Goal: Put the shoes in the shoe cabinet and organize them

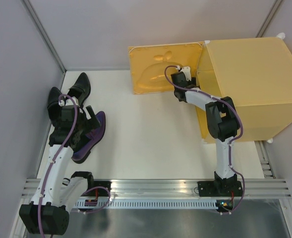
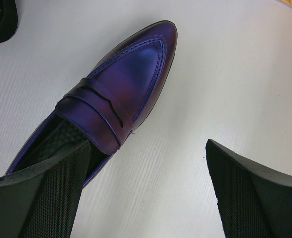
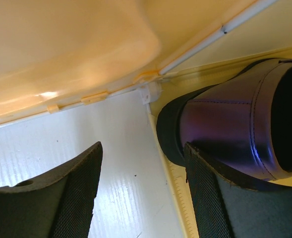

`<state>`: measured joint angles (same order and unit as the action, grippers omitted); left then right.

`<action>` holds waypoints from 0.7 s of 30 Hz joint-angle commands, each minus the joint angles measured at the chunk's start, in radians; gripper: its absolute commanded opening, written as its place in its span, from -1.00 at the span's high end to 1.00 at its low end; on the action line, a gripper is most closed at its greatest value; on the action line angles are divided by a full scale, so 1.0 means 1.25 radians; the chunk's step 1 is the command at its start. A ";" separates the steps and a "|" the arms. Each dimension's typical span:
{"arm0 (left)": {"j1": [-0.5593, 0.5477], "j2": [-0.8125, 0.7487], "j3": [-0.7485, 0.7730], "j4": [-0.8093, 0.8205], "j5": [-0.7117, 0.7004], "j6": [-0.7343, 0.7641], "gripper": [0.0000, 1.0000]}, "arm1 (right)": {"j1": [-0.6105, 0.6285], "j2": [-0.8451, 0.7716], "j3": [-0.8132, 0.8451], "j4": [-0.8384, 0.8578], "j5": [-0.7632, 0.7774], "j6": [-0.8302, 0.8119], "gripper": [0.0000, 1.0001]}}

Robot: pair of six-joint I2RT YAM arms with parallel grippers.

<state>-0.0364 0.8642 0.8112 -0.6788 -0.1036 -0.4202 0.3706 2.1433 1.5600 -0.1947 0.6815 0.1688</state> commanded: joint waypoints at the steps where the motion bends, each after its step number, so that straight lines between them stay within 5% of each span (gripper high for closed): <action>1: 0.002 -0.002 -0.001 0.022 -0.015 0.035 -1.00 | -0.029 -0.030 -0.011 0.009 0.063 0.002 -0.43; 21: 0.002 -0.005 -0.001 0.022 -0.015 0.035 -1.00 | -0.017 -0.131 -0.075 0.016 -0.049 0.004 -0.44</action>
<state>-0.0364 0.8642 0.8112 -0.6788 -0.1036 -0.4202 0.3546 2.0735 1.4796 -0.2016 0.6552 0.1806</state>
